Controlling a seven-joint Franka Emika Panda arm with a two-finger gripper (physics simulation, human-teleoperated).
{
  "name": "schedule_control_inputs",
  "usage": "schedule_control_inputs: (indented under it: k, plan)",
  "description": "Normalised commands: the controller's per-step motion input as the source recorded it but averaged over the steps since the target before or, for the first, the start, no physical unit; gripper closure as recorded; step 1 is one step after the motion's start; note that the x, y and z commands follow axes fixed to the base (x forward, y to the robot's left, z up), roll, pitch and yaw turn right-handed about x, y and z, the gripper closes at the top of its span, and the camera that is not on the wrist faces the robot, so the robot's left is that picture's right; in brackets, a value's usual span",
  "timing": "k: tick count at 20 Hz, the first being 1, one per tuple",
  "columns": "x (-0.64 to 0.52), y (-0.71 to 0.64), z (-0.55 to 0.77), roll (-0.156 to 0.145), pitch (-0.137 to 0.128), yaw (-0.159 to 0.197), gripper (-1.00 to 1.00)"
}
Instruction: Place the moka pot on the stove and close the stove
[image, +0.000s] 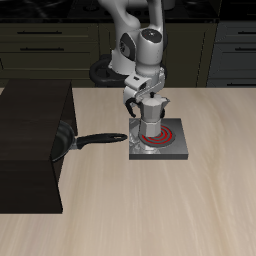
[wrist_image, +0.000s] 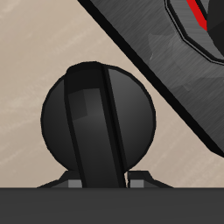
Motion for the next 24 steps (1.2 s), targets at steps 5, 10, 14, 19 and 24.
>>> schedule_control_inputs:
  k: [5, 10, 14, 19, 24]
  plan:
    - [0.21, 0.14, 0.19, 0.016, -0.022, -0.062, 1.00]
    - [0.09, 0.18, 0.11, 0.009, -0.020, -0.036, 1.00]
    - [0.09, 0.27, -0.02, 0.026, 0.021, -0.065, 1.00]
    - [0.01, 0.27, 0.06, 0.031, -0.004, -0.067, 1.00]
    - [0.02, 0.24, 0.07, 0.038, -0.002, -0.056, 1.00]
